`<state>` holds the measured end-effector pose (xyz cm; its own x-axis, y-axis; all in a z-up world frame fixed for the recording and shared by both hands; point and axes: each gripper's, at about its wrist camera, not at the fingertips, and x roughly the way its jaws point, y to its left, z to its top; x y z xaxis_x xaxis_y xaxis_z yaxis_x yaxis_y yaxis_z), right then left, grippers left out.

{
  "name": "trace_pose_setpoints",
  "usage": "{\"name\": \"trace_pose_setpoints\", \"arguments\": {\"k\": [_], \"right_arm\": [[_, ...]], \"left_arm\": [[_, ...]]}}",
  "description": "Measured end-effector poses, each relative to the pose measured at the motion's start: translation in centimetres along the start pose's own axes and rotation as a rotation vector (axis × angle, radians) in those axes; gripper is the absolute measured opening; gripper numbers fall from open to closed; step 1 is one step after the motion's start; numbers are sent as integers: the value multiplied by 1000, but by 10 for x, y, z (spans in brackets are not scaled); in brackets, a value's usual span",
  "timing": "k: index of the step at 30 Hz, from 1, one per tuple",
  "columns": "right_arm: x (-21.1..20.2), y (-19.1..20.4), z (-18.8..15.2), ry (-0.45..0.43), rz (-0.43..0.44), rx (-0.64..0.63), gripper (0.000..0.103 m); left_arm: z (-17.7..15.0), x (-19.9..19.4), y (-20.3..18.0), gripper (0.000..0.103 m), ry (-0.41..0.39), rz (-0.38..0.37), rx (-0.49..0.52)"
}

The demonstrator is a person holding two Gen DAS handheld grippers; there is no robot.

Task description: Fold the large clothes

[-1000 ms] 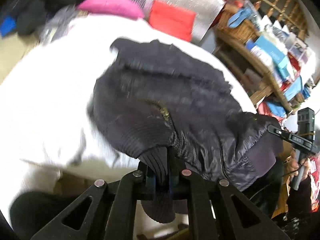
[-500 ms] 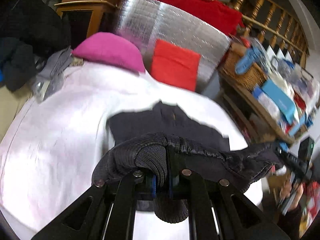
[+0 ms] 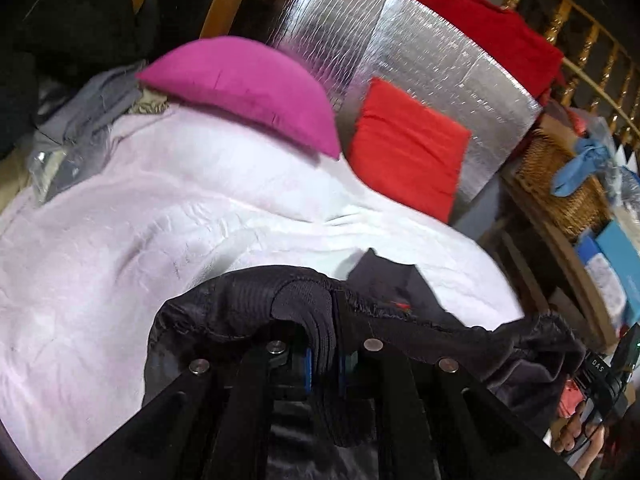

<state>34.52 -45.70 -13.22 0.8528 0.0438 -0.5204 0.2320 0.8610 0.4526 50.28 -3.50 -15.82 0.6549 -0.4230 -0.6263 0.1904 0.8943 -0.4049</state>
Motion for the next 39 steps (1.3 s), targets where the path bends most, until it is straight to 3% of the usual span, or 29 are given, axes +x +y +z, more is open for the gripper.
{"name": "trace_pose_setpoints", "arguments": {"k": [10, 15, 17, 18, 19, 21, 23, 25, 27, 32, 39], "right_arm": [[87, -32, -1, 97, -31, 78, 13], [96, -56, -6, 169, 45, 211, 19], [84, -59, -3, 159, 80, 233, 25], [79, -59, -1, 147, 82, 227, 34], [68, -58, 1, 127, 84, 216, 56], [42, -58, 5, 65, 96, 212, 85], [11, -61, 6, -10, 106, 209, 84], [-5, -61, 8, 13, 82, 186, 84], [-10, -61, 5, 81, 17, 147, 84], [8, -56, -18, 250, -140, 7, 83], [31, -38, -34, 331, -215, -123, 83]], "left_arm": [[7, 62, 0, 14, 59, 89, 45], [3, 66, -1, 17, 92, 105, 43], [3, 54, -5, 27, 88, 112, 60], [3, 45, -5, 46, 73, 110, 57], [2, 34, -4, 71, 47, 107, 41], [2, 6, 1, 87, -38, 126, 6], [1, -24, 5, 87, -112, 132, 6], [-2, -39, 10, 91, -123, 160, 18], [-9, -41, 20, 92, -76, 224, 28], [-31, -13, 38, 91, 145, 249, 51], [-35, -10, 15, 90, 125, 225, 155]]}}
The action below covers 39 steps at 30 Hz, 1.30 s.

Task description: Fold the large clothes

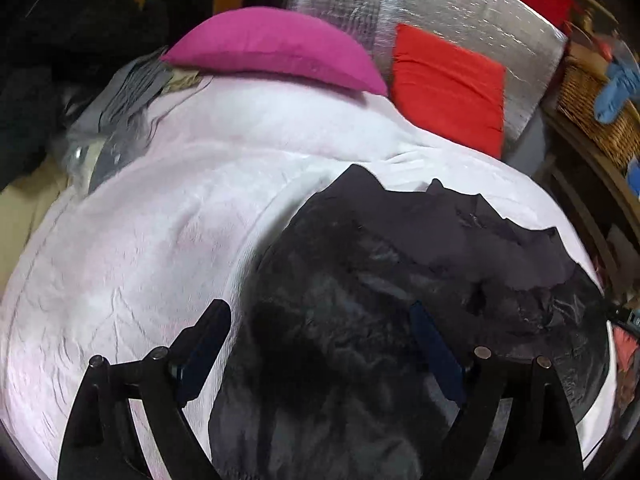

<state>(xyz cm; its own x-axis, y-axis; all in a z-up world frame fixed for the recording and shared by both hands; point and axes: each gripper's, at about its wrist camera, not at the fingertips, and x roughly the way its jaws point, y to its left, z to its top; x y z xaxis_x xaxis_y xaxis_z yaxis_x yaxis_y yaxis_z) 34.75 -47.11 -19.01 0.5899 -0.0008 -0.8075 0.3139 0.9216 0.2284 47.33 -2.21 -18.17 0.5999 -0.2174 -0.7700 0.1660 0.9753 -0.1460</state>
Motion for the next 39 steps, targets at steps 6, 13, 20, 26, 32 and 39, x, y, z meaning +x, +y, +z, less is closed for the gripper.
{"name": "trace_pose_setpoints", "arguments": {"k": [6, 13, 20, 26, 32, 39], "right_arm": [[17, 4, 0, 43, -20, -8, 40], [10, 10, 5, -40, -72, -20, 9], [18, 1, 12, -37, -39, 37, 7], [13, -18, 24, -16, 96, 141, 9], [21, -14, 28, -9, 100, 122, 10], [20, -23, 34, -69, 191, 164, 11]], "left_arm": [[-1, 18, -3, 37, 50, 6, 16], [1, 19, -5, 7, -4, 43, 16], [4, 38, -6, 8, 15, 112, 23], [12, 32, -3, 81, 7, 138, 0], [19, 34, -1, 82, 17, 108, -35], [28, 8, -40, 85, -108, 100, 99]]}}
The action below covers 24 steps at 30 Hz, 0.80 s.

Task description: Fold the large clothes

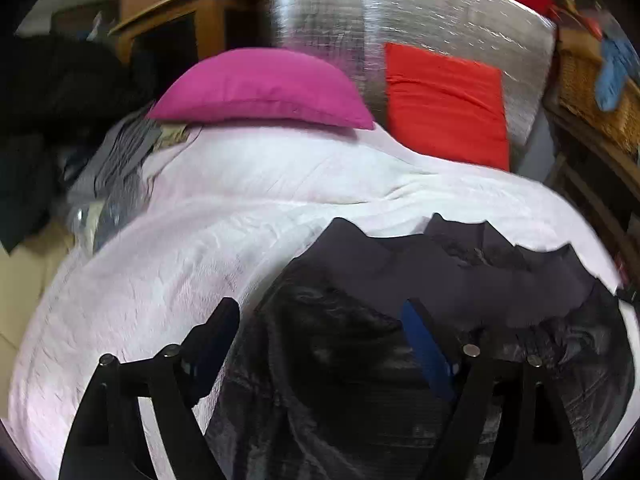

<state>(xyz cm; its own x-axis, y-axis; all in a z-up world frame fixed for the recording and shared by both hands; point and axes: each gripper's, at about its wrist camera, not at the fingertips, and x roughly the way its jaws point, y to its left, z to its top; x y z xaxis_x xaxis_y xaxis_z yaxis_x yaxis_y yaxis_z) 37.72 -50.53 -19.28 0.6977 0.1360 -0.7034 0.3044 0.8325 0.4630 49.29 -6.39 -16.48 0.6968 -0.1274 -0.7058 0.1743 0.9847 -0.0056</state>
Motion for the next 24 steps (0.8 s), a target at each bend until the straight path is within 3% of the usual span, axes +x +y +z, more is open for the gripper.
{"name": "trace_pose_setpoints", "arguments": {"k": [2, 3, 4, 5, 7, 10, 15, 17, 19, 23, 24], "right_arm": [[-9, 0, 2, -41, 34, -1, 29], [-12, -1, 2, -55, 56, 5, 64], [-14, -2, 2, -68, 77, 16, 89], [-17, -3, 0, -101, 91, 24, 89], [-16, 0, -1, -118, 43, 8, 89], [-7, 4, -1, -74, -33, -28, 88], [3, 2, -2, -47, -97, -33, 83], [14, 5, -4, -13, -139, -54, 74], [31, 4, -10, 40, -169, -62, 51], [45, 7, -18, 67, -193, -103, 37], [43, 8, -17, 58, -188, -101, 31]], "left_arm": [[-3, 10, -11, 86, 27, 17, 46], [-6, 16, -14, 86, 49, 29, 62], [-9, 25, -16, 86, 88, 51, 77], [-15, 40, -19, 86, 153, 91, 96], [-23, 56, -21, 86, 209, 114, 99], [-22, 53, -25, 82, 166, 127, 110], [2, 37, -32, 82, 93, 64, 73], [10, 39, -40, 82, 86, 44, 75], [18, 48, -58, 83, 92, 76, 137], [27, 79, -85, 82, 167, 102, 241], [27, 87, -91, 69, 190, 97, 261]]}}
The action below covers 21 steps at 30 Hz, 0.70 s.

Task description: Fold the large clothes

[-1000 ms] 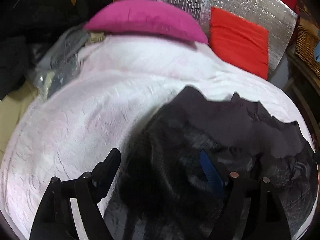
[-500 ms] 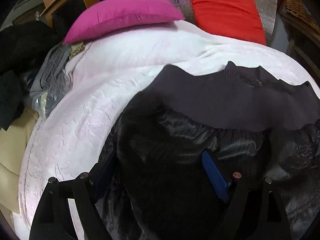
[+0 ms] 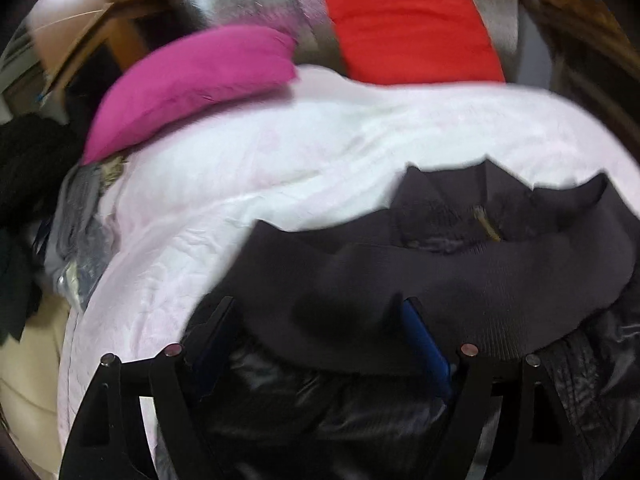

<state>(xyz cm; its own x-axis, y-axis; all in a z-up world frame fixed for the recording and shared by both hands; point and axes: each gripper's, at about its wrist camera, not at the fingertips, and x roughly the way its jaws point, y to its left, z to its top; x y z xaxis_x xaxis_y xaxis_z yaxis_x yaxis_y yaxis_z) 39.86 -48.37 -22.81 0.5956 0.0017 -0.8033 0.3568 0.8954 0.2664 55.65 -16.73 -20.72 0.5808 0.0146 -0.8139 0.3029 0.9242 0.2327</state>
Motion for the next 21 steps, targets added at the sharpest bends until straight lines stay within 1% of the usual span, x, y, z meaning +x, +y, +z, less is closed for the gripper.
{"name": "trace_pose_setpoints", "arguments": {"k": [1, 2, 3, 4, 9, 12, 15, 16, 17, 18, 20, 21], "right_arm": [[-3, -1, 1, -14, 14, 12, 28], [-5, -3, 2, -24, 27, 24, 26], [-8, -5, 4, -39, 38, 38, 25], [-10, -7, 4, -53, 49, 49, 24], [-11, -12, 7, -93, 76, 92, 22], [-15, -16, 11, -131, 94, 124, 22], [-6, -17, 11, -117, 80, 135, 22], [1, -18, 10, -99, 78, 137, 22], [6, -20, 10, -78, 87, 149, 22], [8, -24, 9, -64, 107, 170, 25], [5, -34, 10, -50, 175, 228, 31], [3, -38, 11, -49, 200, 247, 46]], "left_arm": [[2, 6, -4, 37, 13, -8, 17], [5, 14, -7, 23, 37, -22, 25], [5, 18, -10, 13, 47, -29, 22], [5, 18, -11, 10, 42, -27, 23], [15, 10, -15, 7, -26, 26, 50], [32, 7, -13, 7, -57, 70, 49], [39, 19, -16, 8, -45, 109, 72], [38, 29, -20, 8, -24, 123, 96], [35, 37, -23, 9, 0, 122, 111], [32, 39, -24, 13, 14, 119, 119], [25, 34, -18, 18, 7, 109, 110], [22, 26, -11, 29, 8, 93, 87]]}}
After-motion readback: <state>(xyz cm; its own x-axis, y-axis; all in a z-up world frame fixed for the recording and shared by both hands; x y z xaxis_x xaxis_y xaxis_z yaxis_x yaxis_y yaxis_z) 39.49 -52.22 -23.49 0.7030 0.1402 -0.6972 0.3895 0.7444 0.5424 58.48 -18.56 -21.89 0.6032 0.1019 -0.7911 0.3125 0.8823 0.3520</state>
